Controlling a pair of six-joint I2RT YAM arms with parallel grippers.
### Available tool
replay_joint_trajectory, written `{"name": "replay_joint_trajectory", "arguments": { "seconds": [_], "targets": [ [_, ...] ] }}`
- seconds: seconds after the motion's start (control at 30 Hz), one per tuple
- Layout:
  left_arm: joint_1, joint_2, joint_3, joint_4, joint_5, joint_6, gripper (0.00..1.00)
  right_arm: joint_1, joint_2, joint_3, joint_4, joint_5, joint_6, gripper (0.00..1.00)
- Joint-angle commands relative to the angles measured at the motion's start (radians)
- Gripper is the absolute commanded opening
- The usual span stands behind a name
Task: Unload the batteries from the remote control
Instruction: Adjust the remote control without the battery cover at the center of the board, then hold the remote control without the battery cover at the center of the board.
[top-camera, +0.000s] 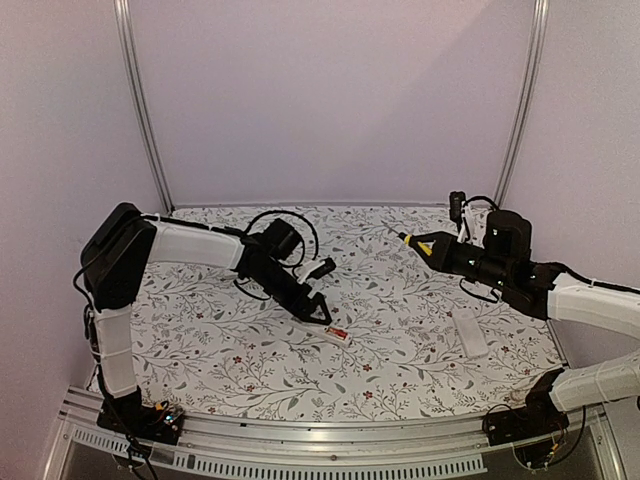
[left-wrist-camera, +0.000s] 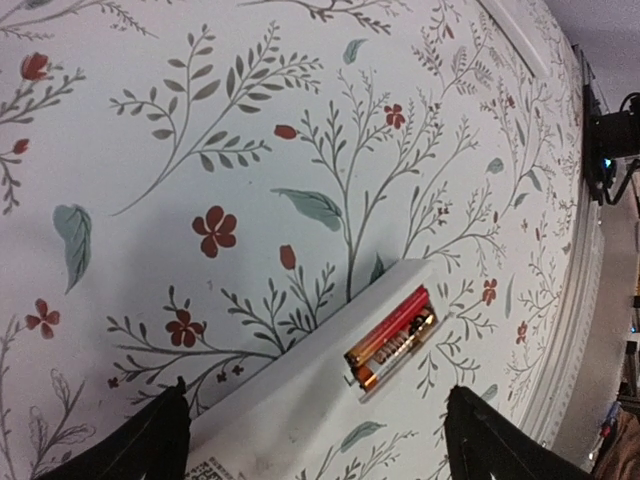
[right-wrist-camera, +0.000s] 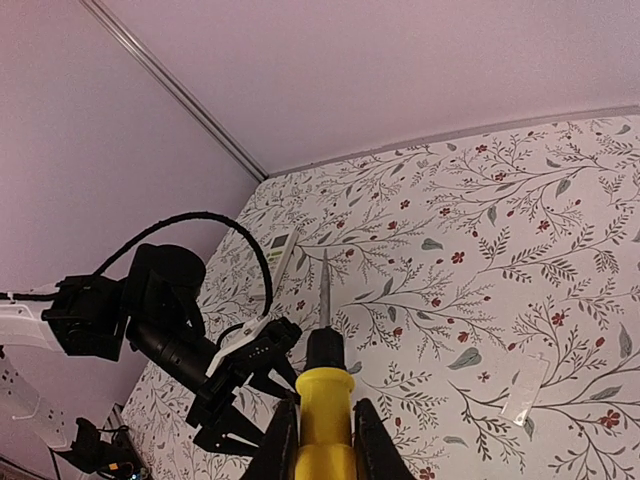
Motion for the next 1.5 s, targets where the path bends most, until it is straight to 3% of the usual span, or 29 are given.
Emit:
{"name": "replay_joint_trajectory", "arguments": {
  "seconds": [0.0, 0.37, 0.6, 0.9, 1.27, 1.47],
  "targets": [
    [-0.018, -0.003, -0.035, -0.03, 0.002, 0.016, 0.88, -0.004, -0.003, -0.013, 0.02, -0.005, 0.012, 0.0],
    [-0.072, -0.086, -0.13, -0.005, -0.083, 0.017, 0.88, -0.005, 0.056, 0.006, 0.052, -0.043, 0.027, 0.0],
    [-0.125, -0.148, -0.183, 0.04, -0.273, 0.026, 0.86, -0.005, 0.058, 0.007, 0.04, -0.042, 0.024, 0.0],
    [-0.188, -0.177, -0.226, 0.082, -0.445, 0.055, 0.69, -0.005, 0.033, 0.034, -0.136, -0.038, -0.032, 0.0],
    [-0.227, -0.16, -0.228, 0.085, -0.527, 0.11, 0.51, -0.004, 0.002, 0.017, -0.229, -0.063, -0.044, 0.0],
    [-0.243, -0.158, -0.243, 0.096, -0.544, 0.131, 0.43, -0.004, 0.005, 0.044, -0.384, -0.151, -0.091, 0.0]
  ]
}}
